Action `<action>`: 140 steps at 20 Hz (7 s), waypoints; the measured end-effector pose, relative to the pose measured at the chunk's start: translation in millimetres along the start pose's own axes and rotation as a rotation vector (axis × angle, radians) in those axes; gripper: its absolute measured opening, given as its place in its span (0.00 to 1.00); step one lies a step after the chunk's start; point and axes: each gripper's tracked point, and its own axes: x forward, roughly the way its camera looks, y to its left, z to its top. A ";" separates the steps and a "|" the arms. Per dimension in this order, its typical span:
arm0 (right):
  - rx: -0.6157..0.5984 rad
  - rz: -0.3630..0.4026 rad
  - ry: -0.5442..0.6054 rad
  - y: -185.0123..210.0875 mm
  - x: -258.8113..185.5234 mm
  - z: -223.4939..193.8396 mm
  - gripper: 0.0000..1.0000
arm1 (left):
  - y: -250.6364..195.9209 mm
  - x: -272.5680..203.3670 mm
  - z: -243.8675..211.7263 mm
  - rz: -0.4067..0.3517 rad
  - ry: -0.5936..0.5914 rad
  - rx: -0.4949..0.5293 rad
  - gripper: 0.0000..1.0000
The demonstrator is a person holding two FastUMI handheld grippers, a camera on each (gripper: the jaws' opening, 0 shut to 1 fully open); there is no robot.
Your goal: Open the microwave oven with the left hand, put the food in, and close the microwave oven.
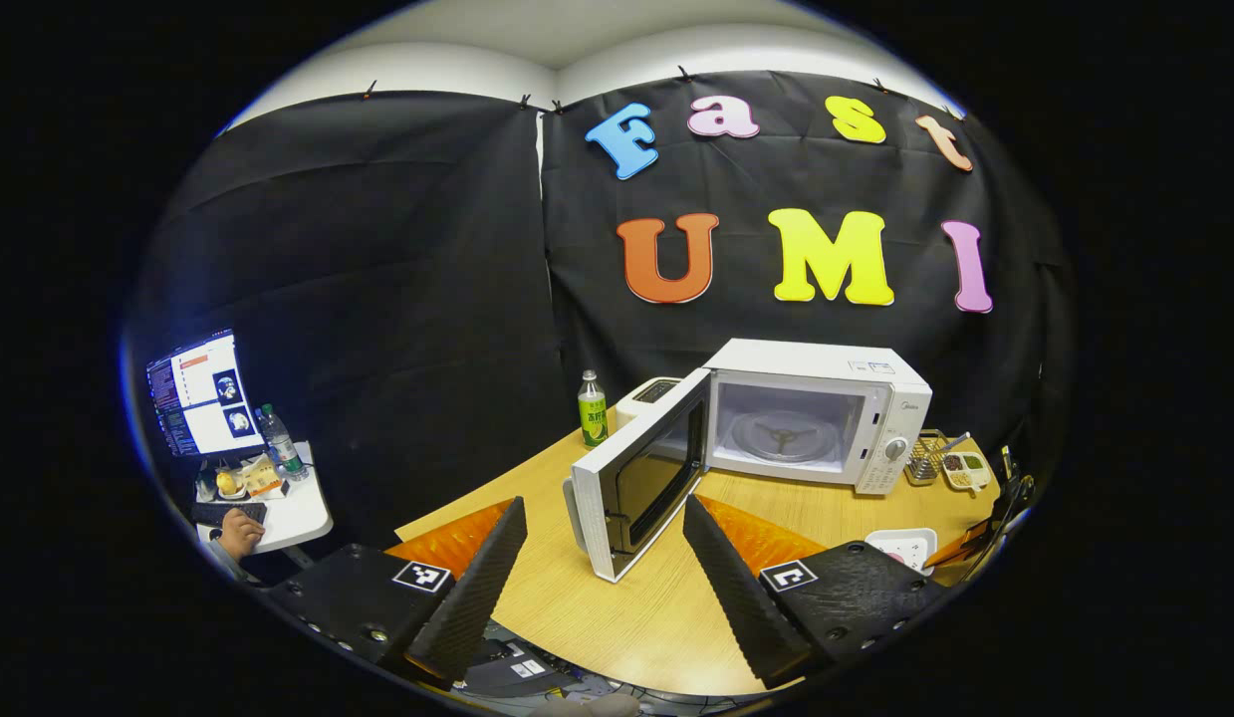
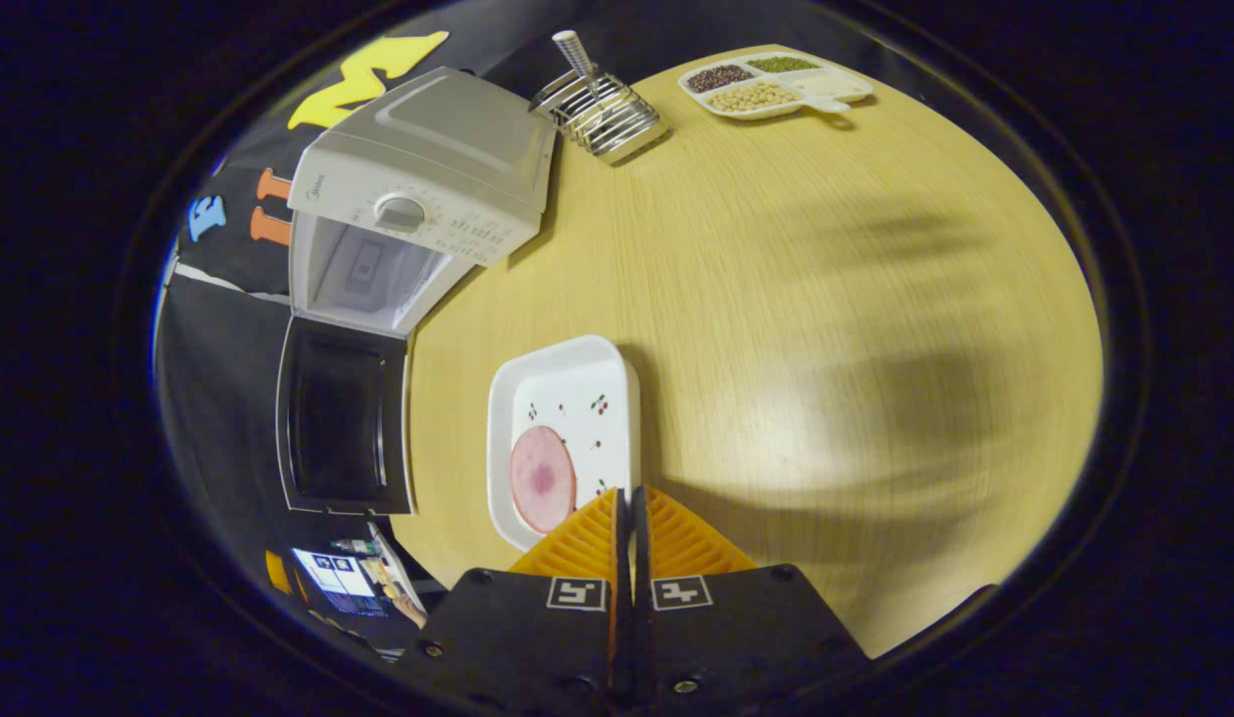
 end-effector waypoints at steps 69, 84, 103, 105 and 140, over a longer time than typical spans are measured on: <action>-0.091 -0.105 -0.863 342.4 25.4 115.9 0.87 | -24.1 99.3 64.6 -0.447 -0.114 0.096 0.97; -0.617 -0.399 -1.084 334.6 -233.6 37.5 1.00 | 68.3 150.4 75.5 -0.362 -0.184 -0.010 0.97; -0.626 -0.436 -1.066 305.7 -303.2 31.5 1.00 | 82.3 184.9 -28.4 -0.302 -0.086 0.099 0.00; -0.616 -0.423 -1.078 304.7 -312.4 30.5 1.00 | 65.1 179.4 -41.7 -0.330 -0.070 0.090 0.00; -0.487 -0.469 -1.050 232.3 -372.4 69.1 1.00 | -182.8 116.8 -40.3 -0.731 -0.106 0.124 0.00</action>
